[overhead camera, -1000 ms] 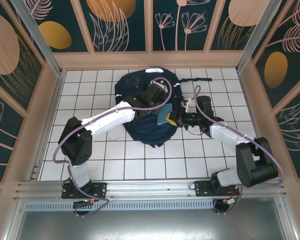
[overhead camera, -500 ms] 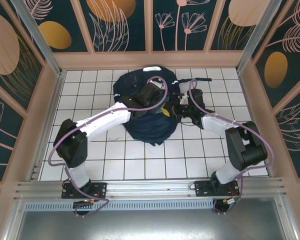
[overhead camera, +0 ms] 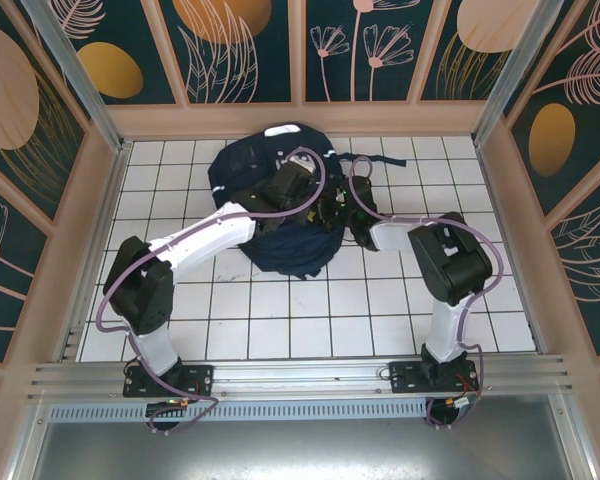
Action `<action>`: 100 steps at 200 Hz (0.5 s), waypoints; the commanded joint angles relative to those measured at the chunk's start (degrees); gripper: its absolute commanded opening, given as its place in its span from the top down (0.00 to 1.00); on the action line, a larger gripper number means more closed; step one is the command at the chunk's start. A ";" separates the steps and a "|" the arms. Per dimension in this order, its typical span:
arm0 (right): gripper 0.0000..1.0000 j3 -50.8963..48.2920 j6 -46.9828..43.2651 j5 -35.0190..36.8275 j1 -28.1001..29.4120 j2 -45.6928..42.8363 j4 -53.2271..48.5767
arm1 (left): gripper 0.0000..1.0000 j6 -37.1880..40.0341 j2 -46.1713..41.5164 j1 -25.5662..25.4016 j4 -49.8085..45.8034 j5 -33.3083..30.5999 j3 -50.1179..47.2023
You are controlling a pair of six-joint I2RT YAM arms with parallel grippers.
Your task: Pack the student bag
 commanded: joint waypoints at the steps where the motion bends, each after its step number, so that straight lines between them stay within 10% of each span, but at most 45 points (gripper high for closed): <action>1: 0.56 0.18 -0.35 0.08 0.04 -1.70 1.36 | 0.80 -3.48 -6.20 0.45 2.65 2.91 -0.40; 50: 0.42 -7.14 -9.17 -0.96 -2.31 -13.48 -15.69 | 0.68 -6.21 -9.34 2.54 5.05 9.79 -3.31; 100: 0.59 -7.98 -13.80 -2.27 -3.40 -14.81 -20.97 | 0.52 -9.03 -12.72 4.51 6.75 12.04 -6.28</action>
